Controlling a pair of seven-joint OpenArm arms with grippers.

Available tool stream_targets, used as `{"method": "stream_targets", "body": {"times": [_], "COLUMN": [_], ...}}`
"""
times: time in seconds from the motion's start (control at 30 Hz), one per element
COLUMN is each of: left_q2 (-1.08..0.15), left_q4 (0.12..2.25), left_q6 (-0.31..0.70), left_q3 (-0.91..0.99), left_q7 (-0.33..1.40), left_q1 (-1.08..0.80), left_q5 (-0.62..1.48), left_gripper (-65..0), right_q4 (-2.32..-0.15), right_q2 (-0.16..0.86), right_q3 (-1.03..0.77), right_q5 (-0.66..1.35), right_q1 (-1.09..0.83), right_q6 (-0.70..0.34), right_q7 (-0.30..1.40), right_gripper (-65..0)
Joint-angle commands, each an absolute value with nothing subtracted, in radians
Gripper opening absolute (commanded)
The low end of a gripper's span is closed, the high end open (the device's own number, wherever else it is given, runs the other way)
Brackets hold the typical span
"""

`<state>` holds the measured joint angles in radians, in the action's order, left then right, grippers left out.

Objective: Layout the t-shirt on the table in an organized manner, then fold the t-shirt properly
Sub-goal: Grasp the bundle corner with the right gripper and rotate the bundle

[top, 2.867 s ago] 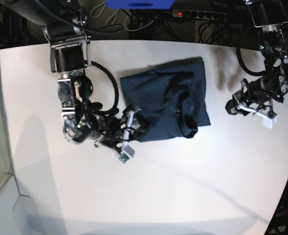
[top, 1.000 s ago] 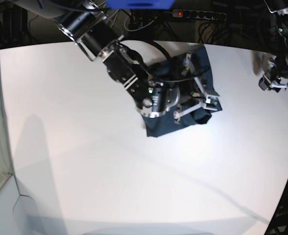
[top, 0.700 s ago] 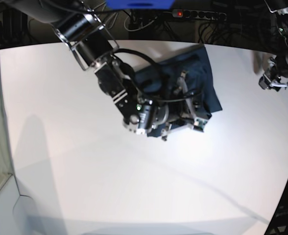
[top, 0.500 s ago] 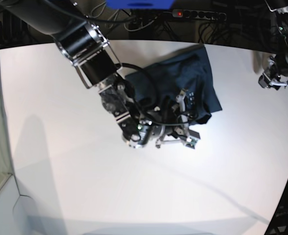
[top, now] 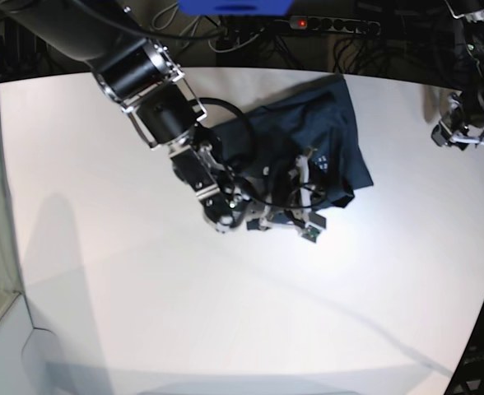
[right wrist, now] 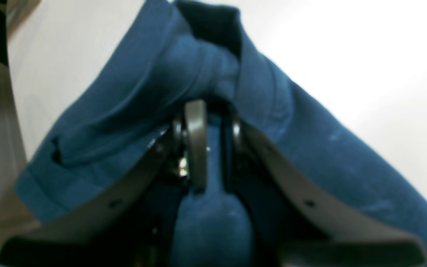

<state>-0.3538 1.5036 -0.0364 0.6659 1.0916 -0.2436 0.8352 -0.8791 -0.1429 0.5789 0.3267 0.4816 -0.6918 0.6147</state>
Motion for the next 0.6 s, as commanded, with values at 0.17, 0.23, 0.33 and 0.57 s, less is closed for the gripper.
{"method": "stream_targets", "body": {"times": [0.17, 0.23, 0.33, 0.57], "left_q2": [-0.348, -0.329, -0.295, -0.216], "left_q4": [1.523, 1.529, 1.584, 1.716], "left_q6": [-0.036, -0.036, -0.036, -0.036], "left_q3": [0.584, 0.584, 0.582, 0.582], "left_q7": [1.082, 1.087, 1.089, 1.098], "left_q1": [-0.232, -0.231, -0.234, -0.240], "left_q5": [0.862, 0.862, 0.862, 0.869], "left_gripper": [-37.8, -37.7, -37.5, -37.3], "right_q4": [-1.055, -1.136, -1.244, -1.385], "right_q2": [-0.157, -0.157, -0.157, -0.081], "right_q3": [0.743, 0.780, 0.786, 0.650], "right_q5": [0.522, 0.532, 0.527, 0.527], "right_q1": [0.507, 0.507, 0.487, 0.435], "right_q6": [-0.698, -0.698, -0.698, -0.698], "right_q7": [0.668, 0.714, 0.783, 0.894], "right_gripper": [-58.0, -58.0, -58.1, -58.1]}}
